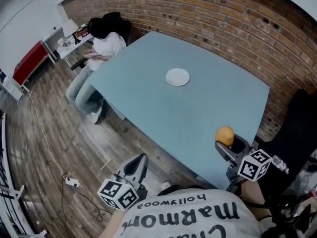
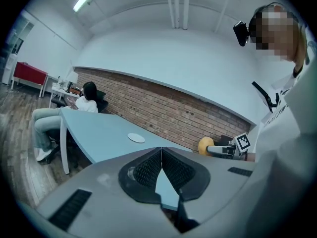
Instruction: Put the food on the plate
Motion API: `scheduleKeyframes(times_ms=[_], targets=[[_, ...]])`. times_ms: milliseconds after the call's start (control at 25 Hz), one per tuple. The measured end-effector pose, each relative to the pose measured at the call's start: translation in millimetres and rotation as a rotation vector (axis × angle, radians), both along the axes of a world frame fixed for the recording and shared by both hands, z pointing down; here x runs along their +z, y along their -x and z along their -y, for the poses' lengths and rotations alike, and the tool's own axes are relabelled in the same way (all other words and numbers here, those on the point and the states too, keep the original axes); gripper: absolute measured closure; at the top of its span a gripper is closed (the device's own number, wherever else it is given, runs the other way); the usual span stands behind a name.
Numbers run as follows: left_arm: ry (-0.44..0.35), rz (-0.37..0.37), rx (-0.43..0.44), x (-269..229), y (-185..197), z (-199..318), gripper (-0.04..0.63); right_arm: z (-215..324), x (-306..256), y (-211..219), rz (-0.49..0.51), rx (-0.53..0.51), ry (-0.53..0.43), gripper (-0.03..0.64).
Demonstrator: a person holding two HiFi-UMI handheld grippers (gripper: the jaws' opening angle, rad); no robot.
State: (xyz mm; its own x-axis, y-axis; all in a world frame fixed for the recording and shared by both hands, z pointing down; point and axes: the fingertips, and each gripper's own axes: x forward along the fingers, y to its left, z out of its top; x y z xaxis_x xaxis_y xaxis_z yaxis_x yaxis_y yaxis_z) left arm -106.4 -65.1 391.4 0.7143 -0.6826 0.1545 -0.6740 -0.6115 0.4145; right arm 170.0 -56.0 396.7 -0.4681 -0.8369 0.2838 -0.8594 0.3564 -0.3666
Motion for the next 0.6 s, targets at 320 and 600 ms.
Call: scheduleKeyframes(times_ms=[320, 600], targets=[[-0.015, -0.008, -0.044, -2.3, 59.1, 41.4, 0.589, 55.6, -1.5, 48.8, -0.001, -0.018, -0.007, 0.304], [-0.011, -0.014, -0.118, 8.7, 108.2, 58.8, 0.588, 93.7, -1.6, 93.6, -0.088, -0.086, -0.031, 0.304]])
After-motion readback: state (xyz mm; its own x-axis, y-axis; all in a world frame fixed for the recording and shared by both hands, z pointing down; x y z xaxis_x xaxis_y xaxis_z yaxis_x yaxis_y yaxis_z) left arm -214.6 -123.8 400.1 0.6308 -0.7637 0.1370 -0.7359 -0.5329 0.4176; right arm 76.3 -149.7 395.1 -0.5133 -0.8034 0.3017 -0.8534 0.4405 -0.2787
